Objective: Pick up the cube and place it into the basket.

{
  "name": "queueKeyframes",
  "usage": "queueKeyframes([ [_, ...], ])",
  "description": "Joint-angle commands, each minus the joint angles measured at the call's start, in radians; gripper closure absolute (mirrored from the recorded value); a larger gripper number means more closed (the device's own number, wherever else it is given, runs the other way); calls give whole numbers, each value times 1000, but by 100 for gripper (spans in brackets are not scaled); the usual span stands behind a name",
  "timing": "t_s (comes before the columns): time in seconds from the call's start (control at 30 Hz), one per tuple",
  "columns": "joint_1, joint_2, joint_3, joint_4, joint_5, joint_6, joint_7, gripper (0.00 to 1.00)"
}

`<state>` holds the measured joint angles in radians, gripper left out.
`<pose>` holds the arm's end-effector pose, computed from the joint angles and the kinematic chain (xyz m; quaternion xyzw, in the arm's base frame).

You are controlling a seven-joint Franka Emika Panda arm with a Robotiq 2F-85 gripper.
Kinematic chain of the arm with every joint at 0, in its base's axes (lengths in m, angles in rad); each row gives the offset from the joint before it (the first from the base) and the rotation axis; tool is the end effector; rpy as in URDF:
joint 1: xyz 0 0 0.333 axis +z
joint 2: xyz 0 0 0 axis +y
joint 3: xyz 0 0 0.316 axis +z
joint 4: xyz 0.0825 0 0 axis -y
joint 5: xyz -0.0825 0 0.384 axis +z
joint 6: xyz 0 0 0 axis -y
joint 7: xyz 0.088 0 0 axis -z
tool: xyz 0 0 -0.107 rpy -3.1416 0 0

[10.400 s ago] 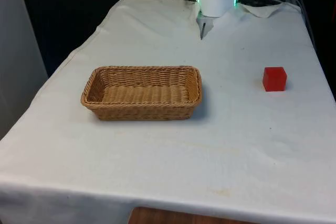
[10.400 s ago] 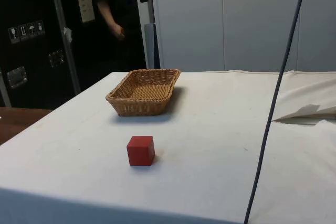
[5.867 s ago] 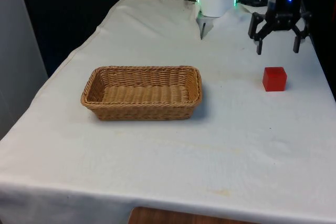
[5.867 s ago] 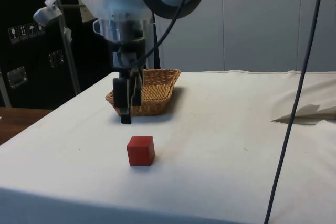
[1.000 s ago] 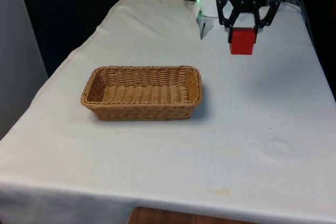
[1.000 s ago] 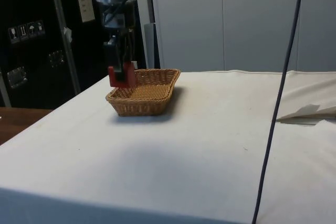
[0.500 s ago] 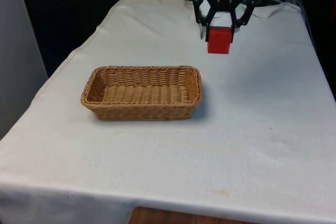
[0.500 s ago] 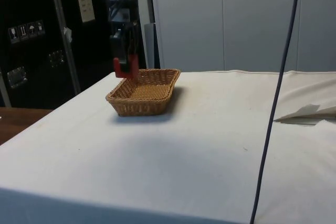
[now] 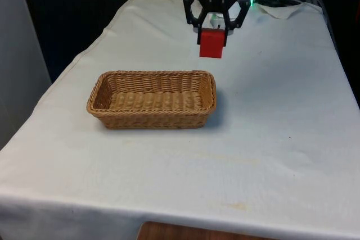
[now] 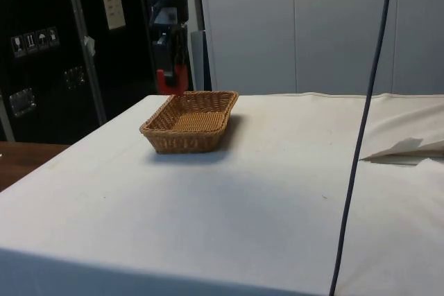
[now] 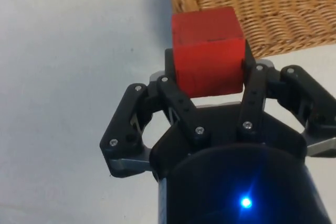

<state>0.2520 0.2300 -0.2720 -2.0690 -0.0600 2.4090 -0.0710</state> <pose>0.5930 -0.0080 0.3361 0.9956 0.0517 0.0561 0.0543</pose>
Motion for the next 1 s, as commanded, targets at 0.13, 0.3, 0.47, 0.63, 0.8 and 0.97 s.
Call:
queueKeyframes([
  [0.13, -14, 21, -24, 24, 32, -2, -56, 98],
  [0.3, -17, 46, -55, 46, 55, 1, -100, 98],
  [0.47, -21, 64, -75, 60, 71, 3, -129, 98],
  [0.63, -27, 89, -101, 78, 95, 7, -171, 98],
  [0.8, -31, 120, -132, 100, 128, 9, -219, 98],
  [0.97, -36, 151, -154, 120, 165, 11, -263, 98],
])
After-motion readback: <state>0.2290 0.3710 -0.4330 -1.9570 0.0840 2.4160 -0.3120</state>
